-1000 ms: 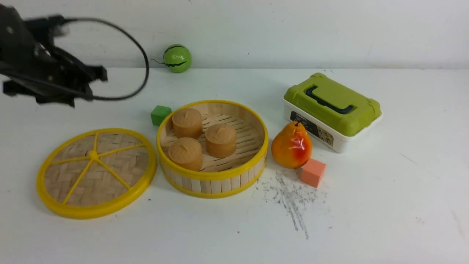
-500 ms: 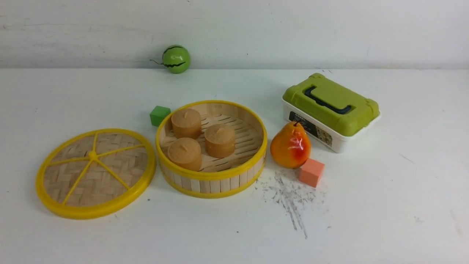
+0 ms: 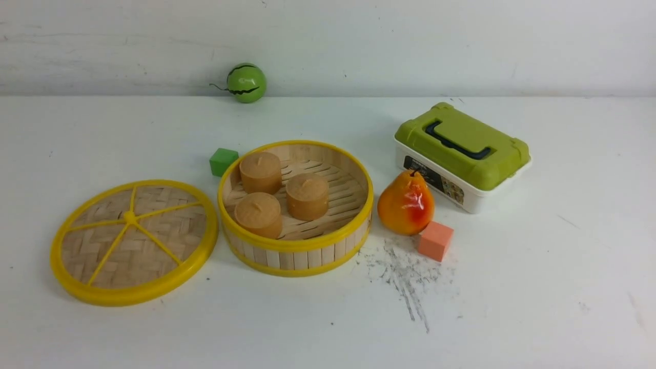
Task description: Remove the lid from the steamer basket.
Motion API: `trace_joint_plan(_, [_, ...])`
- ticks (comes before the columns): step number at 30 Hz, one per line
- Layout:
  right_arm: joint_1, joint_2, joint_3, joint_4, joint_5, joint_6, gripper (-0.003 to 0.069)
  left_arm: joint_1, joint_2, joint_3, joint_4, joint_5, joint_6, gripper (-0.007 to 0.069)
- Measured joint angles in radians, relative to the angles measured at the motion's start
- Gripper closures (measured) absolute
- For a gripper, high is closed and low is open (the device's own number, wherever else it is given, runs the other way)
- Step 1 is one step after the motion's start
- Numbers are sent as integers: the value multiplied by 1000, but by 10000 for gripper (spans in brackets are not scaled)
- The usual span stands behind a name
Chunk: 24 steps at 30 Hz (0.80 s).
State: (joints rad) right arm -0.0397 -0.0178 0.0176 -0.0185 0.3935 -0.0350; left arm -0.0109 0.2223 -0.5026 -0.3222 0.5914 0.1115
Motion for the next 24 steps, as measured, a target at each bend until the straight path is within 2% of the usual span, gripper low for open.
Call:
trace_joint_plan(7, [0,0,0,0,0,0,419,0,-20,2,-76,268,-4,637])
trace_joint_plan(11, [0,0,0,0,0,0,419,-5,-20,3,-179,309,-20,637])
trace_joint_plan(13, [0,0,0,0,0,0,419,-19,-22,3,-184,305,-22,637])
trace_joint_plan(19, [0,0,0,0,0,0,419,-47,-60,28,-113,185,-23,637])
trace_joint_plan(22, [0,0,0,0,0,0,419,-51,-140,149,-10,-52,-24,637])
trace_joint_plan(23, [0,0,0,0,0,0,419,-51,-145,157,-10,-67,-24,637])
trace_joint_plan(24, [0,0,0,0,0,0,419,-51,-183,214,56,-183,-31,637])
